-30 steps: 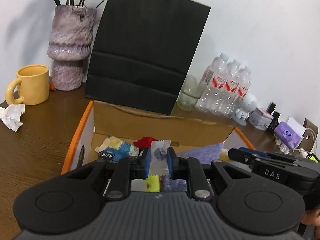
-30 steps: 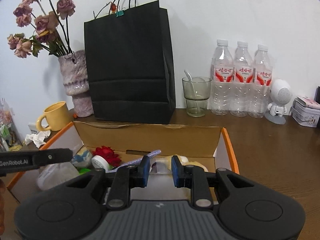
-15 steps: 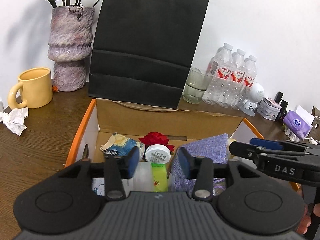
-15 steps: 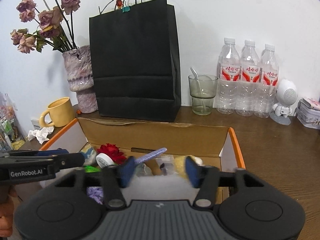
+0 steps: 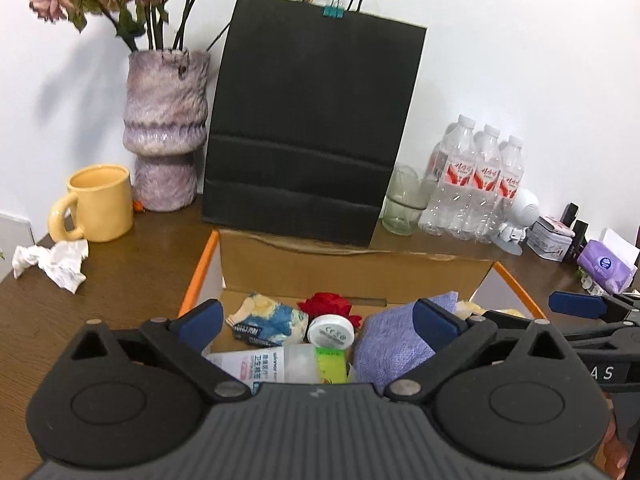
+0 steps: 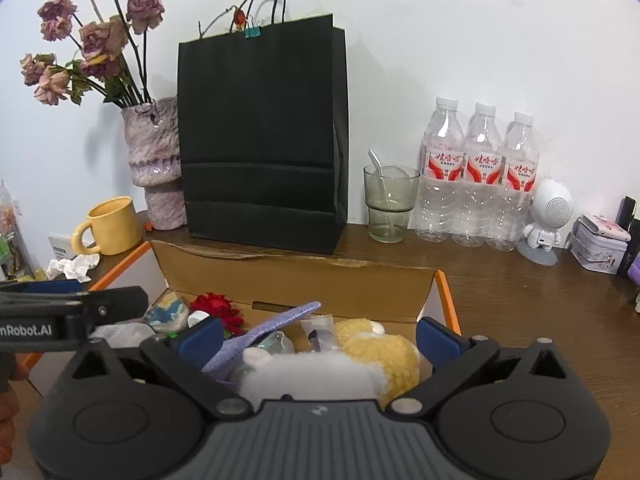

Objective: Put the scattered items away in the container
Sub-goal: 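Drop the plastic packet into the box with the left gripper while the right gripper drops the white cap in, then grasp the second plastic packet with the left gripper while the right gripper grasps the white cap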

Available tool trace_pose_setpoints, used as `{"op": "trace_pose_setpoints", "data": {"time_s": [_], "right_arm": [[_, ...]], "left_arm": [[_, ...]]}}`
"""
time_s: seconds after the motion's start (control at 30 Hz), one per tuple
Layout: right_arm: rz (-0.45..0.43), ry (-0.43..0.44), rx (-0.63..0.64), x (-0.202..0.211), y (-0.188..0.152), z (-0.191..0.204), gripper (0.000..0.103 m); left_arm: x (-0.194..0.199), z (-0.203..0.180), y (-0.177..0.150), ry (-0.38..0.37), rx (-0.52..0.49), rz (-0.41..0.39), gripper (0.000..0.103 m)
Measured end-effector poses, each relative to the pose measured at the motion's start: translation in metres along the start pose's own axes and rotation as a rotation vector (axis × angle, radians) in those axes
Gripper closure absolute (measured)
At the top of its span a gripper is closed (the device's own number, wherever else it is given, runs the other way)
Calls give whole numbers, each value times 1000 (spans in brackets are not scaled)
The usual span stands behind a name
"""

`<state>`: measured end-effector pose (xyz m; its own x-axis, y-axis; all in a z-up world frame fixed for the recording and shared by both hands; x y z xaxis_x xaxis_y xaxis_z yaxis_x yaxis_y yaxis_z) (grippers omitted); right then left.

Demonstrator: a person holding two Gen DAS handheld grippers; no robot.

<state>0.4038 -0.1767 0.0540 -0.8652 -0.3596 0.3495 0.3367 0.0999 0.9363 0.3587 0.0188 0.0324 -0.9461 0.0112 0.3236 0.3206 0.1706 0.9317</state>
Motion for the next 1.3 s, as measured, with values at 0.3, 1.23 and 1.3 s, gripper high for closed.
{"op": "trace_pose_setpoints", "data": {"time_s": [0.3,1.23,1.3], "right_arm": [[-64,22,40,50,1,9,0],[128,60,96,99,-105,28,0],[137,53,105,97,-109,30,0]], "left_arm": [[46,0,8,-21,-22,-73,0],[107,25,-84,-30,-29,95,0],[104,24,-89,-34,-26,112,0]]}}
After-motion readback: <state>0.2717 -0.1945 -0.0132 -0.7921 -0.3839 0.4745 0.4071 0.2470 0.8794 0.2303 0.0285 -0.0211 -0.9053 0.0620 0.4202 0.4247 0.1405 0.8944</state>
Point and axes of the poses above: each gripper's, at about its wrist camera, not at the fingertips, and x roughly against the way its jaws point, z to its left, y to its top, the point moved 1 cm from there along -x, roughly the way its jaws point, and after that the axes turned 11 degrees about -z, right-handed, at the moved point
